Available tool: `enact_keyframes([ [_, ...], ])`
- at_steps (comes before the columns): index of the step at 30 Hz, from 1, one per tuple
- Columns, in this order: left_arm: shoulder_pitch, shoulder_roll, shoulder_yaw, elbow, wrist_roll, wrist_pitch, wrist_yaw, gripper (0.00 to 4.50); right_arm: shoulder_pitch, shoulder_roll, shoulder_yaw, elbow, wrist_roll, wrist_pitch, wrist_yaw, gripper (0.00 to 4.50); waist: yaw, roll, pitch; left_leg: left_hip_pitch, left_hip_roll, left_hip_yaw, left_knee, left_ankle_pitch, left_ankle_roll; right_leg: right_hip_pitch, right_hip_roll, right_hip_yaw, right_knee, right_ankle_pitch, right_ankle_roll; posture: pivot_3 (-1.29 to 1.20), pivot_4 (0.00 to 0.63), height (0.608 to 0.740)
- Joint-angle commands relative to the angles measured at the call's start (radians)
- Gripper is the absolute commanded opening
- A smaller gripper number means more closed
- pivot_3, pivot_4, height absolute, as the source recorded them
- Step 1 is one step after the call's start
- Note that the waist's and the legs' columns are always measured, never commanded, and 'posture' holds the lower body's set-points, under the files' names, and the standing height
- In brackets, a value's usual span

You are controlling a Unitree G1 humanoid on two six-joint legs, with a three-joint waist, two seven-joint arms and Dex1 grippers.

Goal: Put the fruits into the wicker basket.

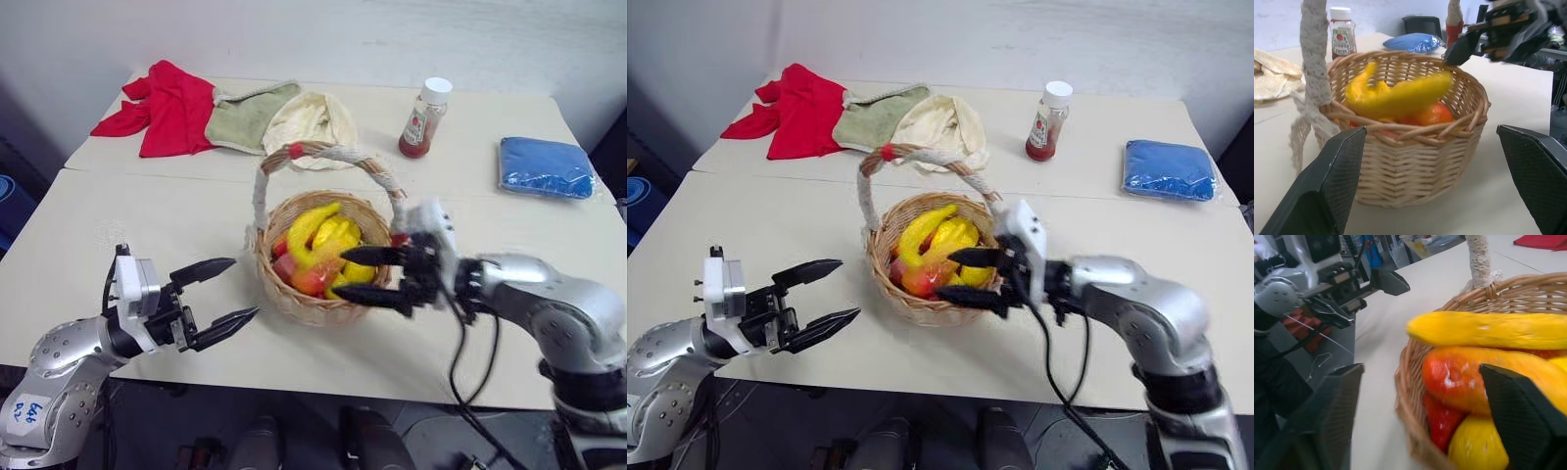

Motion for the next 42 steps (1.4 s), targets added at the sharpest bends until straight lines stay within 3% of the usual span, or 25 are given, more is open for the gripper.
enact_keyframes([
  [1, 0.016, -0.005, 0.018, -0.034, -0.010, -0.034, -0.003, 4.50, 0.062, -0.114, -0.103, 0.068, -0.029, -0.065, 0.139, 4.18, 0.002, 0.000, 0.000, 0.002, 0.000, 0.000, 0.000, 0.000, 0.000, 0.002, 0.000, 0.000, -0.003, 0.000, 0.000, 0.00, 0.150, 0.740],
  [4, 0.019, -0.003, 0.017, -0.028, -0.008, -0.044, -0.006, 4.50, 0.051, -0.165, -0.079, 0.193, -0.148, -0.189, 0.204, 4.18, -0.004, 0.000, 0.000, 0.008, -0.001, 0.001, 0.000, 0.000, 0.000, 0.005, 0.000, 0.002, -0.001, 0.000, 0.000, 0.00, 0.150, 0.740],
  [8, 0.021, 0.003, 0.021, -0.020, -0.013, -0.053, -0.012, 4.50, -0.059, -0.112, -0.009, 0.342, -0.263, -0.333, 0.230, 4.18, -0.020, 0.000, 0.000, 0.012, 0.000, 0.002, -0.001, 0.003, -0.001, 0.006, 0.001, 0.003, 0.003, 0.001, -0.001, 0.00, 0.150, 0.740],
  [14, 0.008, 0.020, 0.022, 0.002, -0.009, -0.055, -0.032, 4.50, -0.252, 0.011, 0.153, 0.476, -0.339, -0.401, 0.344, 4.18, -0.014, 0.000, 0.000, 0.009, 0.000, 0.002, -0.003, 0.005, -0.005, 0.000, 0.003, 0.003, 0.006, 0.000, -0.001, 0.00, 0.150, 0.740],
  [18, 0.002, 0.027, 0.021, 0.011, -0.007, -0.059, -0.044, 4.50, -0.301, 0.093, 0.185, 0.532, -0.392, -0.449, 0.328, 3.12, -0.009, 0.000, 0.000, 0.007, 0.000, 0.002, -0.002, 0.005, -0.004, 0.000, 0.001, 0.002, 0.005, 0.000, -0.001, 0.00, 0.150, 0.740],
  [22, -0.011, 0.030, 0.012, 0.012, -0.011, -0.054, -0.054, 4.50, -0.279, 0.096, 0.183, 0.534, -0.421, -0.484, 0.346, 1.77, -0.009, 0.000, 0.000, 0.007, -0.001, 0.001, -0.001, 0.004, -0.004, 0.001, -0.001, 0.002, 0.004, 0.000, -0.001, 0.00, 0.150, 0.740],
  [25, -0.035, 0.037, -0.005, 0.020, -0.012, -0.045, -0.070, 4.50, -0.211, 0.064, 0.137, 0.480, -0.422, -0.500, 0.330, 0.67, -0.007, 0.000, 0.000, 0.007, -0.001, 0.001, -0.003, 0.004, -0.004, 0.001, -0.001, 0.001, 0.003, 0.000, -0.001, 0.00, 0.150, 0.740],
  [27, -0.077, 0.041, -0.031, 0.047, -0.006, -0.041, -0.085, 4.50, -0.160, 0.050, 0.085, 0.421, -0.408, -0.503, 0.298, 0.17, -0.006, 0.000, 0.000, 0.007, -0.001, 0.001, -0.003, 0.004, -0.005, 0.001, 0.000, 0.000, 0.003, 0.000, -0.001, 0.00, 0.150, 0.740],
  [37, -0.332, 0.006, -0.197, 0.232, 0.035, -0.044, -0.157, 4.50, 0.177, 0.060, -0.355, 0.019, -0.234, -0.381, -0.038, 0.17, 0.000, 0.000, 0.000, 0.007, -0.001, 0.001, -0.002, 0.005, -0.005, 0.001, 0.001, 0.000, 0.005, 0.000, -0.001, 0.00, 0.150, 0.740],
  [42, -0.413, -0.025, -0.248, 0.314, 0.058, -0.060, -0.199, 4.50, 0.301, 0.083, -0.465, -0.010, -0.291, -0.447, -0.136, 0.17, 0.001, 0.000, 0.000, 0.008, -0.001, 0.002, -0.002, 0.005, -0.005, 0.002, 0.002, 0.001, 0.006, 0.001, -0.001, 0.00, 0.150, 0.740],
])
